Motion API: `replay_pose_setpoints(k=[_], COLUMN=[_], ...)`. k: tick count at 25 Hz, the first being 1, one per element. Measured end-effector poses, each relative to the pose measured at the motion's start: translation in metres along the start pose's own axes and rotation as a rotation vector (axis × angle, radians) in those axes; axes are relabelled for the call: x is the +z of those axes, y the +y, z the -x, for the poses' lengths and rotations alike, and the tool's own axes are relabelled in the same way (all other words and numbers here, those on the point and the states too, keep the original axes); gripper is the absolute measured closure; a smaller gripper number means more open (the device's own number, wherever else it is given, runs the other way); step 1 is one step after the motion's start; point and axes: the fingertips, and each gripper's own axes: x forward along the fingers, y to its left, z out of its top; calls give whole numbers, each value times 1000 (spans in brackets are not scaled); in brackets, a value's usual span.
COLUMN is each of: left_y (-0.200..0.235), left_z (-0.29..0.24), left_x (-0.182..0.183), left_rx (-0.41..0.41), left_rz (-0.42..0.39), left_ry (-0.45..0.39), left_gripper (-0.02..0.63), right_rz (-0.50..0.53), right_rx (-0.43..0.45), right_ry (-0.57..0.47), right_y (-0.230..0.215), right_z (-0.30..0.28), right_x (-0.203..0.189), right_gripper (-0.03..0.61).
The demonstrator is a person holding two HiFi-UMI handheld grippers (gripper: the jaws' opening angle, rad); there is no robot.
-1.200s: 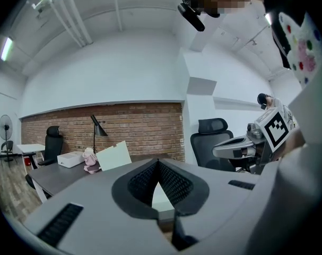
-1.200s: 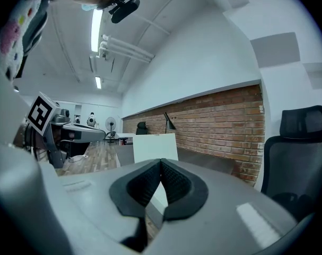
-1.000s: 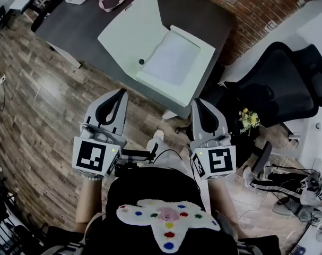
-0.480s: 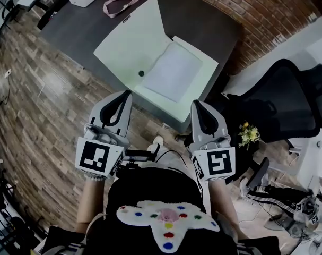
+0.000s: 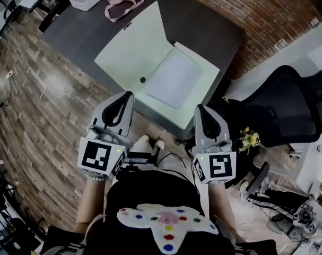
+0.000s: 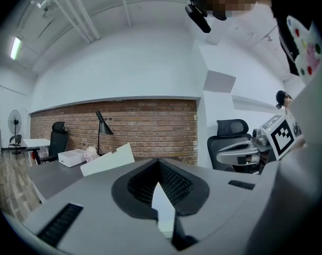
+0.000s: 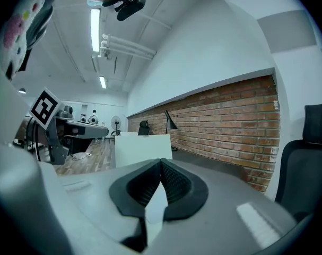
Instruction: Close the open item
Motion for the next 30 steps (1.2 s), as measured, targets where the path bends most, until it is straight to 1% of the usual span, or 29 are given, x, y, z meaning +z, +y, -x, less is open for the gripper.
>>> replay_pose_setpoints(k=[3,8,11,15,16,17,20,24,28,30], left_y=[3,18,30,43,48,53,70,91,105,112], left_z=[-7,-15,-20,-24,-24,-24,-22,-19,-25,-29], left_x=[-1,-3,-9,-16,-19,-22,-38,-55,-79,-88], left_rx=[-15,1,15,11,13,17,47,86,91,93], left_rz=[5,28,68,128,142,155,188,189,240,264], left_ry=[8,-6,-4,4,9,16,40,72,109,122], left_gripper=[607,607,607,604,587,554,503,479,445,439], right_rz=[-16,-4,-14,-10,-6,-5,-1,12,-1,-1], right_rx=[-14,2,4,12,16,19,30,38,14,3], right_ry=[3,22,25,43,48,53,73,93,105,111], right_y=[-6,-1,0,2,3,5,11,18,17,17], right_z=[-7,-24,-33,-43,-45,-48,-55,-63,-67,-68], right_x=[0,0,-1,-3,-3,-4,-7,-10,-16,-18], right_gripper=[571,571,571,571,571,571,571,571,571,571])
